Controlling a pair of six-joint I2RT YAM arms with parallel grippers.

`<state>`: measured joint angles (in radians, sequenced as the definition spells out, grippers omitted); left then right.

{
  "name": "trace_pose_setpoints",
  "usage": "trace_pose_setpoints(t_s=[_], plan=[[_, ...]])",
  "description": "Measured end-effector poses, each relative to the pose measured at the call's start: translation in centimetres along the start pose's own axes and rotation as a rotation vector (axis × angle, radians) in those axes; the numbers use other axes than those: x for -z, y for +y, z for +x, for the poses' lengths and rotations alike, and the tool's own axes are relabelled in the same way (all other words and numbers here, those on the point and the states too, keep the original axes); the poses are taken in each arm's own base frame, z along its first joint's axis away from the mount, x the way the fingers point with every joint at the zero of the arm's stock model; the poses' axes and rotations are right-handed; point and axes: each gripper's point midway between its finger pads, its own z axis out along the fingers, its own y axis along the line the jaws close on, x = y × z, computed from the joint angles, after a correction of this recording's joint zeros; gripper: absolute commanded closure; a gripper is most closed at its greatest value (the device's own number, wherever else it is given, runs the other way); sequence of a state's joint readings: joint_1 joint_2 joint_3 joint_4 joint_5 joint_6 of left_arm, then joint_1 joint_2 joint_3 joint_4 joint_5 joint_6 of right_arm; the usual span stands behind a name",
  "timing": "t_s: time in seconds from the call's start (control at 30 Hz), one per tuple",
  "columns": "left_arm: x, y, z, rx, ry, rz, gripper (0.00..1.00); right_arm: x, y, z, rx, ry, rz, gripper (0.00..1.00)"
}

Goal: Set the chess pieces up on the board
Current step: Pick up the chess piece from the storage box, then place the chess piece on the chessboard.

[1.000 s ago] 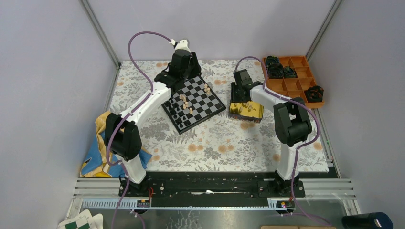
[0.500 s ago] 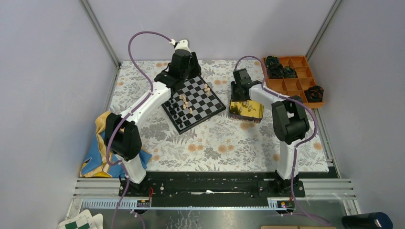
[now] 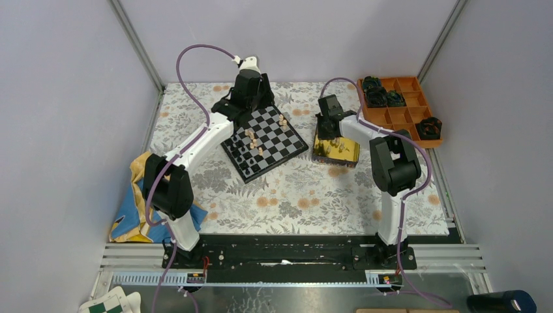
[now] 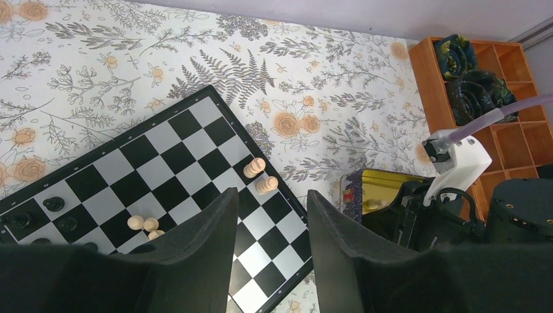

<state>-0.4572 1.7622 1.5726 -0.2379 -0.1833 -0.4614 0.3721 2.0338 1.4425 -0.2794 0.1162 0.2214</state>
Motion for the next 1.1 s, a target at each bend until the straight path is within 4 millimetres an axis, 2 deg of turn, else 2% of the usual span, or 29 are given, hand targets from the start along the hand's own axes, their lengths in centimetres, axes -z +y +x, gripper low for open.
trace_pose_setpoints(t_s=[0.13,0.33,0.67,0.87,1.0,1.1], plan=[[0.0,0.1,0.1,-0.001,0.003,-0.002,0.5,0.0,-0.1,-0.1,0.001,-0.003,0.008,1.0],[-0.1,0.3,0.0,0.001,0.001,-0.007,0.5,0.3,-0.8,-0.6,0.008,-0.023,0.042,1.0],[-0.1,0.8,-0.2,0.004,-0.005,-0.022,0.5,4.2,-0.6,-4.2,0.02,-0.136,0.04,1.0],[-0.2,1.3,-0.4,0.007,-0.013,-0.04,0.5,5.6,1.7,-6.2,0.055,-0.181,0.004,1.0],[-0.2,1.6,-0.6,0.011,-0.016,-0.046,0.5,6.7,4.3,-6.8,0.092,-0.201,-0.035,1.0],[-0.1,1.8,-0.8,0.02,-0.021,-0.052,0.45,7.3,6.5,-7.6,0.116,-0.223,-0.066,1.0]])
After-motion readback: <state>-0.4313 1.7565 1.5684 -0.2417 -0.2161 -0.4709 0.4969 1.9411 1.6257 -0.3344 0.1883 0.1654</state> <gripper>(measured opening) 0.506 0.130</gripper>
